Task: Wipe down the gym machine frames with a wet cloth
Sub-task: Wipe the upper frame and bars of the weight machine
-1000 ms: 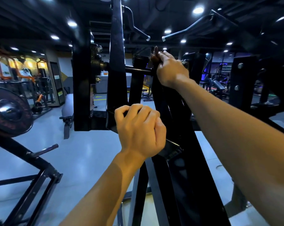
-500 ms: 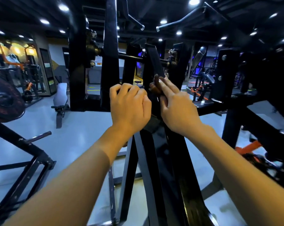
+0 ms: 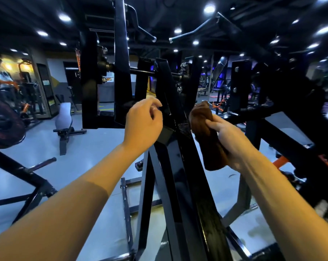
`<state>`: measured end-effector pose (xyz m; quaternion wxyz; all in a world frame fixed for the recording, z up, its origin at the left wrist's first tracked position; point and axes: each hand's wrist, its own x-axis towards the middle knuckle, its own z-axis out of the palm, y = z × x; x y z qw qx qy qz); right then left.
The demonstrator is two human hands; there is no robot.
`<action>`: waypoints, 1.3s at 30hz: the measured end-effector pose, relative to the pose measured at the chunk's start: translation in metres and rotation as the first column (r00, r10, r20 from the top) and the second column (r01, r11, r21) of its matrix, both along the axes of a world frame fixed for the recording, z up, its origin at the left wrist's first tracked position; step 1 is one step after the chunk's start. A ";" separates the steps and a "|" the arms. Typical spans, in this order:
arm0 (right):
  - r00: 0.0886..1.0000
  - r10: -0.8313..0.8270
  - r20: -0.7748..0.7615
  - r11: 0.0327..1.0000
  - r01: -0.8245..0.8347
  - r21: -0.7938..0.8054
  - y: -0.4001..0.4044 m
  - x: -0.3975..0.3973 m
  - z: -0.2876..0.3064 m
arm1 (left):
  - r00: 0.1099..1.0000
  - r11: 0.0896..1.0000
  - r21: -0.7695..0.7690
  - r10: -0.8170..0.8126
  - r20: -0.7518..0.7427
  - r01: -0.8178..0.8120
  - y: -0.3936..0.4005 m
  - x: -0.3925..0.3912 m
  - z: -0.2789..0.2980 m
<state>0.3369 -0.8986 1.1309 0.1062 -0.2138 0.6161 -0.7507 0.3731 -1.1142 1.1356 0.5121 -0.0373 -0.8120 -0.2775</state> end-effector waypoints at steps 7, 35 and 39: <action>0.944 0.308 0.120 0.934 -0.276 -0.228 0.006 0.008 0.009 | 0.853 0.842 0.480 -0.424 0.305 0.247 0.037 0.013 0.020; 0.627 -0.021 -0.778 0.652 0.599 0.465 -0.087 -0.039 -0.005 | 0.873 0.665 -0.601 0.471 -0.123 -0.444 -0.039 -0.037 0.002; 0.616 -0.046 -0.787 0.634 0.626 0.453 -0.059 0.004 -0.047 | 0.855 0.677 -0.540 0.482 -0.189 -0.501 -0.038 -0.046 -0.005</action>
